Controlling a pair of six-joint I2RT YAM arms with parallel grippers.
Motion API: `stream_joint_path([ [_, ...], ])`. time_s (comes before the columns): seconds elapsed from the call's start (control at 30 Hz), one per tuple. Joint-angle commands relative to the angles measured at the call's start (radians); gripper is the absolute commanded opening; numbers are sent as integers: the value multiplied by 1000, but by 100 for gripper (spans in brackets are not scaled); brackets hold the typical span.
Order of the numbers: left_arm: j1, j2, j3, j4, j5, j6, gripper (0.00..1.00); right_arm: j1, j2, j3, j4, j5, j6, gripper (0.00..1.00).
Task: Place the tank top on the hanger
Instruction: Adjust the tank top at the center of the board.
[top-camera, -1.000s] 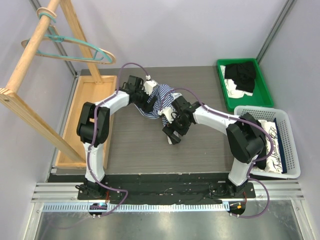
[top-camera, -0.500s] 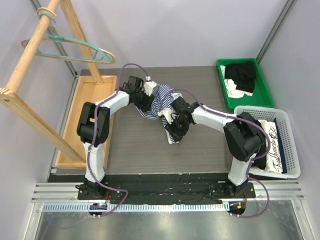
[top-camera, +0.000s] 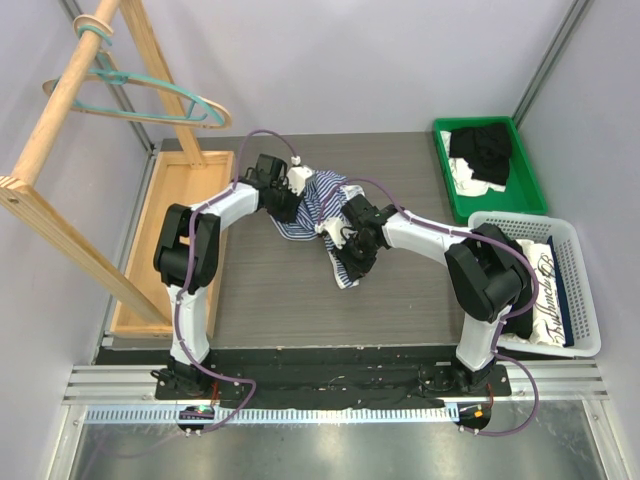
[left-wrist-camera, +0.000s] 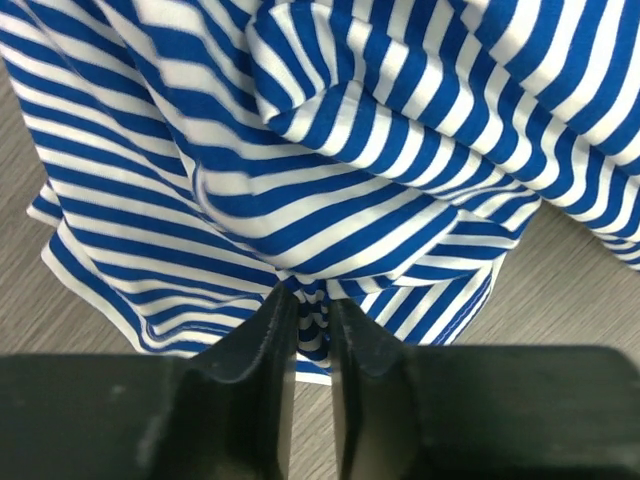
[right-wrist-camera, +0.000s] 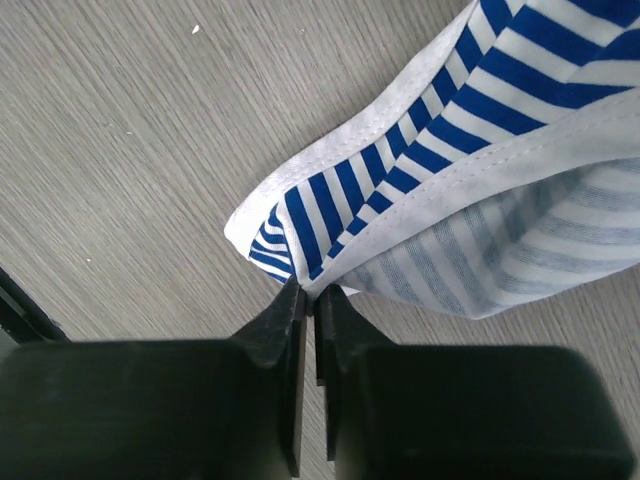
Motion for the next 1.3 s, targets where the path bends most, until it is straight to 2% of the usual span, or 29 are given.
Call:
stream_joint_path([
  [0.0,-2,-52,-13,-18,8,-3,16,5,-2,10,24,-23,-9,7],
  [0.07,-4,-60,-16,-24,2,-3,10,5,-14,10,22,-11,-12,3],
  [0.2,-4,-84,-23,-38,-5,-2,0,5,-46,10,22,34,-23,1],
  [0.47,-2,-169,-46,-70,-18,-3,0,-3,-117,10,25,164,-47,1],
  [0.7,-4,-308,-91,-105,-18,6,0,-41,-166,33,42,307,-67,1],
  [0.97,-2,-437,-132,-179,-61,58,0,-154,-216,144,57,456,-90,1],
  [1.27,-4,-567,-111,-255,-91,109,0,-237,-244,302,106,604,-129,1],
])
